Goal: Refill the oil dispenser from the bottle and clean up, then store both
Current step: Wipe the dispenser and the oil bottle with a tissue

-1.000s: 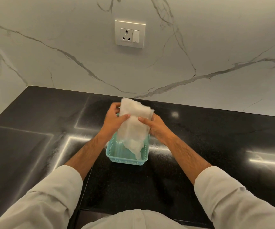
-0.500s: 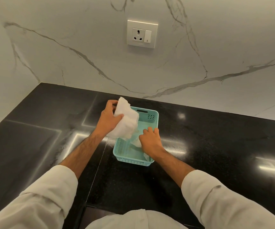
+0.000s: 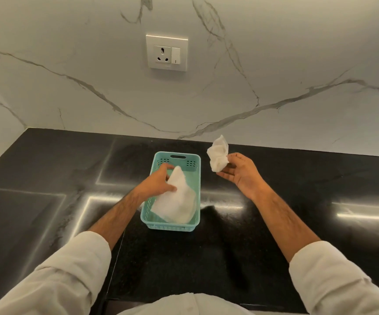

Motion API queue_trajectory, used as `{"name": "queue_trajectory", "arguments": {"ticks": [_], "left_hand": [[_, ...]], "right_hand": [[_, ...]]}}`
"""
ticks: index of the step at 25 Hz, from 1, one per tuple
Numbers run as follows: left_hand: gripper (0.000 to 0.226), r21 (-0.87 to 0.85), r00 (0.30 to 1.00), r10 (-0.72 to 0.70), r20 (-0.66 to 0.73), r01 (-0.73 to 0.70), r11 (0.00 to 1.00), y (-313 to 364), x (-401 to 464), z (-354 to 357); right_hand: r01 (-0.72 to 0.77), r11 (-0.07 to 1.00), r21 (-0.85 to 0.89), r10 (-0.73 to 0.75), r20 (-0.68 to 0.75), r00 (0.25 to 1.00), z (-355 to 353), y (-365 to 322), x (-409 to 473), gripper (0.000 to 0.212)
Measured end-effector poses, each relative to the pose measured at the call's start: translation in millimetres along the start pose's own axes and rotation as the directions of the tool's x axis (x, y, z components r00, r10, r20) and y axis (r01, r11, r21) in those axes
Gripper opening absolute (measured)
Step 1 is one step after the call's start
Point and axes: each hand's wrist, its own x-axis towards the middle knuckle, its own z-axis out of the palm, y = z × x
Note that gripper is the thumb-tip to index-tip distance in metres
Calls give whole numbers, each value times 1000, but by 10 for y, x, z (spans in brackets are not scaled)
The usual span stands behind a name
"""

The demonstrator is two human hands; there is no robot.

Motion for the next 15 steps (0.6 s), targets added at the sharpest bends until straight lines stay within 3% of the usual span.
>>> {"name": "queue_trajectory", "arguments": {"ticks": [3,6,8,11,15], "left_hand": [[78,266,993,-42,108,12,964,-63,20,142],[64,401,984,161,-73,-119,908,78,-29,141],[44,233,932,295,-210,-245,941,329,-117,119],[18,-225,947,237,-218,-285,932,752,-271,164],[21,-355,958,234,-164,-279,892,943,-371,395]], "right_hand": [[-43,978,204,35,44,998,-17,79,-138,13],[-55,968,244,37,78,996,0,142,-210,13],[-31,979,200,12,96,995,36,181,-254,8],[77,997,17,-77,38,996,95,246,-358,14],[124,988,-87,-125,-10,992,65,347,-562,24]]}}
